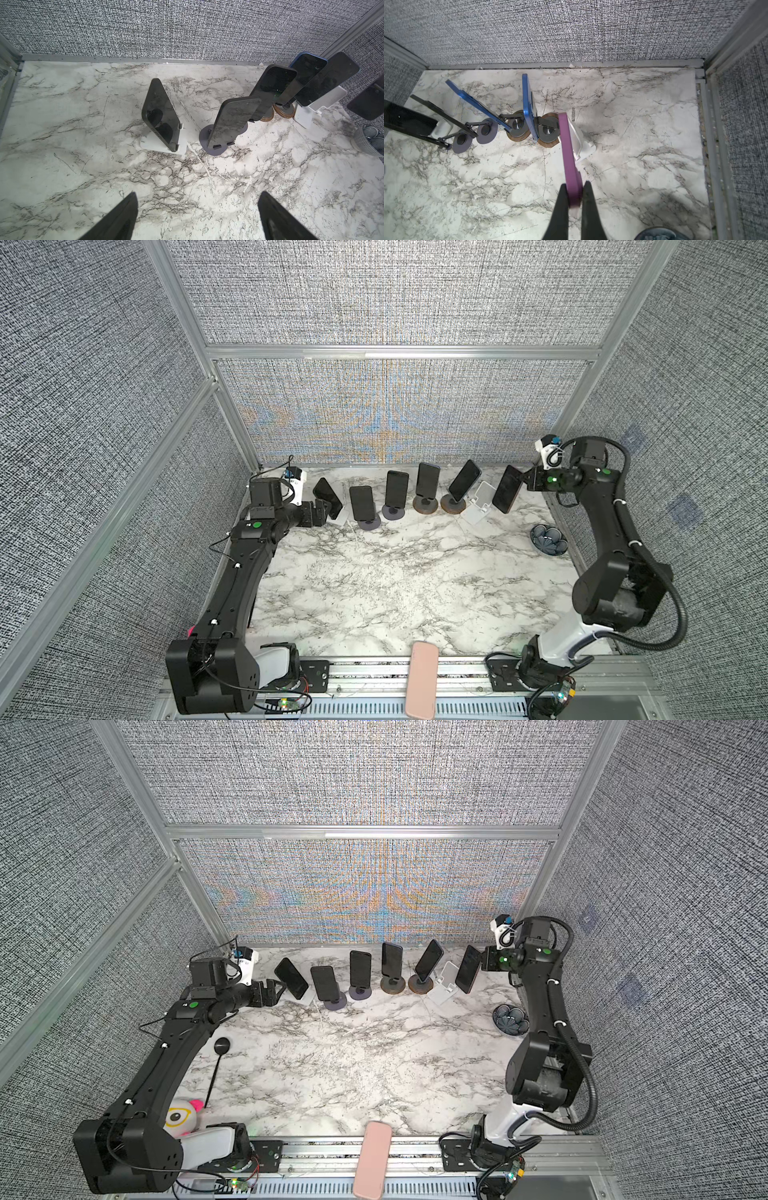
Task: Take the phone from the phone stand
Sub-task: 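Close the right gripper on the pink-edged phone and lift it off the stand, then carry the phone toward the left gripper while the left arm reaches to meet it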
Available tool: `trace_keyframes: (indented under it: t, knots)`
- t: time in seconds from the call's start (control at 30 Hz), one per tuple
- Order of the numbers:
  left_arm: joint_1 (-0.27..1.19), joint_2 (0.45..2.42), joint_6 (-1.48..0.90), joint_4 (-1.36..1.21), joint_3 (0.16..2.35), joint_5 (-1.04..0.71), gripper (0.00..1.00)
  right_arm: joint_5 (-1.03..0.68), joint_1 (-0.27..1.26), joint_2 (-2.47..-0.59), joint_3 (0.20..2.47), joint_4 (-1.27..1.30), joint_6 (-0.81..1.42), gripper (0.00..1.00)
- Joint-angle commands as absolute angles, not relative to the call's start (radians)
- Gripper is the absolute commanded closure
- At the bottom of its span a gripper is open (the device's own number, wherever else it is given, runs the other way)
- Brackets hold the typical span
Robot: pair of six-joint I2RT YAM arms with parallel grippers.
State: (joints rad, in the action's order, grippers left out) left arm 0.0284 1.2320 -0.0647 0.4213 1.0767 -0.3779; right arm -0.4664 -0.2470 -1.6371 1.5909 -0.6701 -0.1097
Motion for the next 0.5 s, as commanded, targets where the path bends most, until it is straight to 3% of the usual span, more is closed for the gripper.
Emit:
trace_keyframes:
  t: [0.0,0.27,0.47]
  knots:
    - [0.028,1.187,-0.086,0.401,1.073,-0.287,0.10,-0.429,-0.227,-1.554,1.527,-0.670,0.007,1.00]
    - [0.087,1.027,-0.180,0.351,1.024,-0.201,0.15,-0.422,-0.101,-1.293,1.226,-0.609,0.098,1.00]
    - [0.338,0.969,-0.258,0.362,0.956,-0.085,0.14,-0.438,0.052,-1.258,1.120,-0.598,0.189,1.00]
